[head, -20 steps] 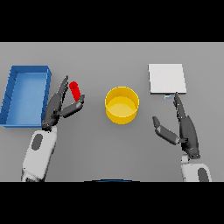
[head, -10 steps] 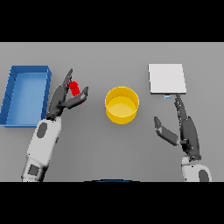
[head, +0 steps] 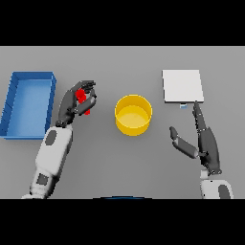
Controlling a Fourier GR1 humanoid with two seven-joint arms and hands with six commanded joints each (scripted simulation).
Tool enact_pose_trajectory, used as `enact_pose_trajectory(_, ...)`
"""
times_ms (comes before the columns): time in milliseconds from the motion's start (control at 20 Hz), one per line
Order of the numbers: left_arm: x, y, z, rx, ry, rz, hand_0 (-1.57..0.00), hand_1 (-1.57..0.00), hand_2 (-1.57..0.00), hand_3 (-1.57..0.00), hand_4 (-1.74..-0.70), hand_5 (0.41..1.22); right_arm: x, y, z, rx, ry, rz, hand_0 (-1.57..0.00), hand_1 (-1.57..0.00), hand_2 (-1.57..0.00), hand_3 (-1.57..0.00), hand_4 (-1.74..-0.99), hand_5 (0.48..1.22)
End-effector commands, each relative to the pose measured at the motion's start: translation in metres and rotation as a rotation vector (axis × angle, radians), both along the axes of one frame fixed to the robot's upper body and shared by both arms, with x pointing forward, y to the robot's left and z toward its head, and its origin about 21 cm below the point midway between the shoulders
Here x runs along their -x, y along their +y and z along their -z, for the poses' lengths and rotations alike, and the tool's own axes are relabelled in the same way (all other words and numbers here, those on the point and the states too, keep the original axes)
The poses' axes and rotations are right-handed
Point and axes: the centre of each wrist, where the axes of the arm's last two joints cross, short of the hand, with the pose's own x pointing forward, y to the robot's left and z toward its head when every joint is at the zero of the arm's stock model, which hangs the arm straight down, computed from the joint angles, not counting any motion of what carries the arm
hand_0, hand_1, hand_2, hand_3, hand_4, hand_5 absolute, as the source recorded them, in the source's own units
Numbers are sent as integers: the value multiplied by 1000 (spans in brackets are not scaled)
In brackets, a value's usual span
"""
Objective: Pick up the red beaker and tilt it to pour out 1 green nut into yellow bowl. Pick up the yellow bowl and place it on the metallic measuring scale.
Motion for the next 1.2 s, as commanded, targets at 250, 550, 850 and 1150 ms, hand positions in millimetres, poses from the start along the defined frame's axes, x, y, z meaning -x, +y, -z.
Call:
enact_pose_trajectory(250, -5, -10, -1, -76, -7, 38, -1273, -1285, -1296, -1189, -1544, 1129, -1, 1, 0, -10, 12, 2, 1, 1, 1, 1, -1254, 644)
enact_pose_trajectory(550, -5, -15, -9, -10, -58, -7, -1493, -1496, -1499, -1471, -1644, 1132, 6, -3, 4, -17, 11, 8, 1, 1, 1, 1, -1262, 646)
enact_pose_trajectory(850, -6, -17, -39, -51, -157, 10, -1551, -1551, -1552, -1545, -1716, 1114, 0, 2, 1, 6, -10, 5, 1, 1, 1, 1, -1263, 654)
enact_pose_trajectory(1150, -10, -27, -73, -365, -147, 149, -1564, -1565, -1565, -1562, -1733, 1122, 4, 1, 0, 34, -18, 4, 1, 1, 1, 1, -1256, 674)
